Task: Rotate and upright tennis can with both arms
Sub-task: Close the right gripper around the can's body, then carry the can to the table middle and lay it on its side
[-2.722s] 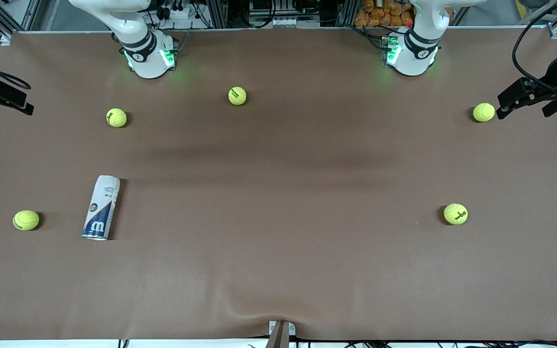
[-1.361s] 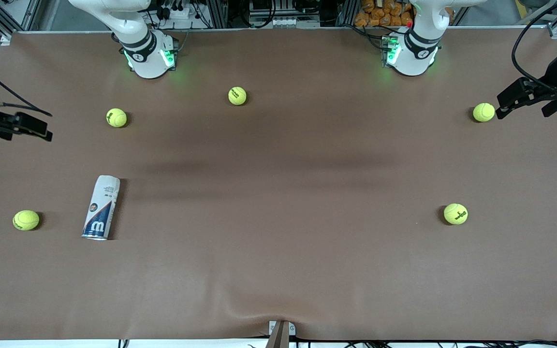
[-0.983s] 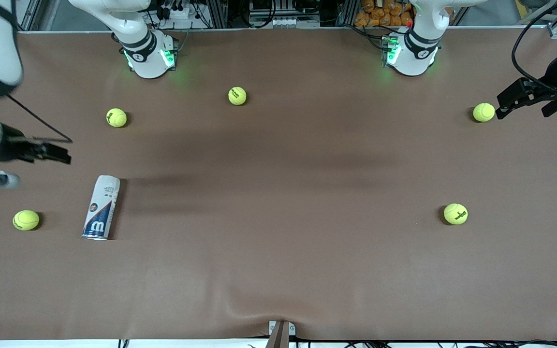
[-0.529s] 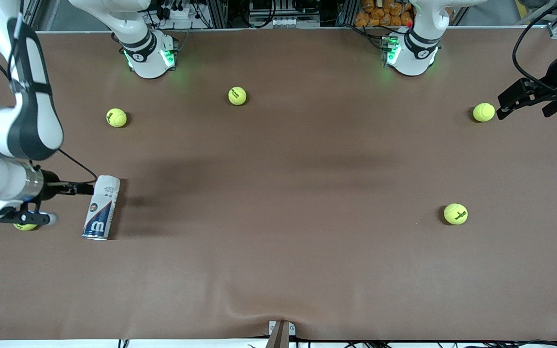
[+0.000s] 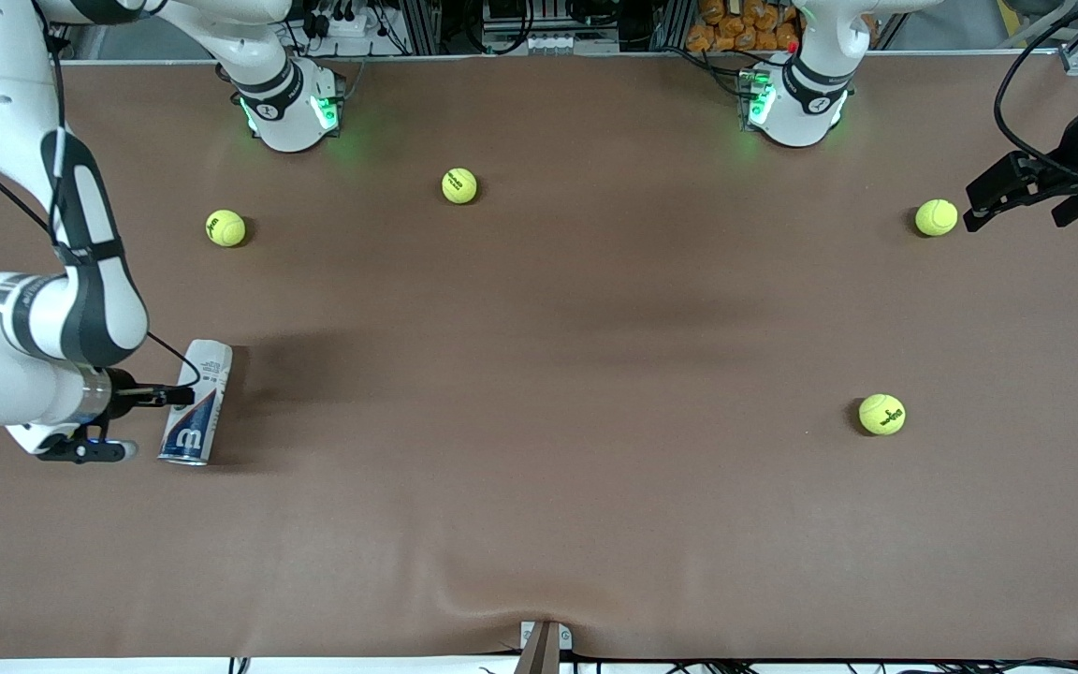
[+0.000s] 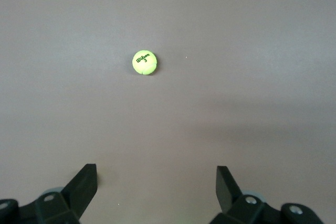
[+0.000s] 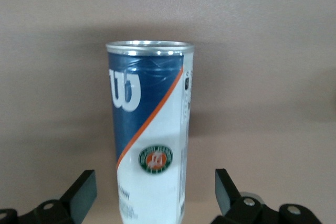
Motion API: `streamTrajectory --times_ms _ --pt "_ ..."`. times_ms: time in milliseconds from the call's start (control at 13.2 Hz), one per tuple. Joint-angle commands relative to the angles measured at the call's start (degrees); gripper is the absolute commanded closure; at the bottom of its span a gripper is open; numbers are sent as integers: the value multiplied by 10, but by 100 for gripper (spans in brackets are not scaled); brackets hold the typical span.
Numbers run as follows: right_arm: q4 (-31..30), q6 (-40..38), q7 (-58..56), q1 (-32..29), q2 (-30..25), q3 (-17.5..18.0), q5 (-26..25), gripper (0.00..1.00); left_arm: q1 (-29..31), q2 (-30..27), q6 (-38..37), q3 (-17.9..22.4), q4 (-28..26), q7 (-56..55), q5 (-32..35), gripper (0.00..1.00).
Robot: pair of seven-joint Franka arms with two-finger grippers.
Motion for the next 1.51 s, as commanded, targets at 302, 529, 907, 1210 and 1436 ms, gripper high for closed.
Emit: streamTrajectory --times_ms 302,529,907,1210,1436 --pt "-33 49 -7 -1 33 7 1 0 5 0 -6 -2 5 -6 -7 0" --pt "-35 50 -7 -2 34 7 1 0 5 0 -6 -1 5 -6 -7 0" --pt "-34 46 -11 0 34 7 -2 45 5 0 -6 -1 5 -4 -7 0" --pt "9 43 -137 29 31 7 -7 38 5 0 -6 -1 5 -5 -7 0" --pt "21 44 -240 83 27 11 -1 37 5 0 -6 -1 5 -5 -7 0"
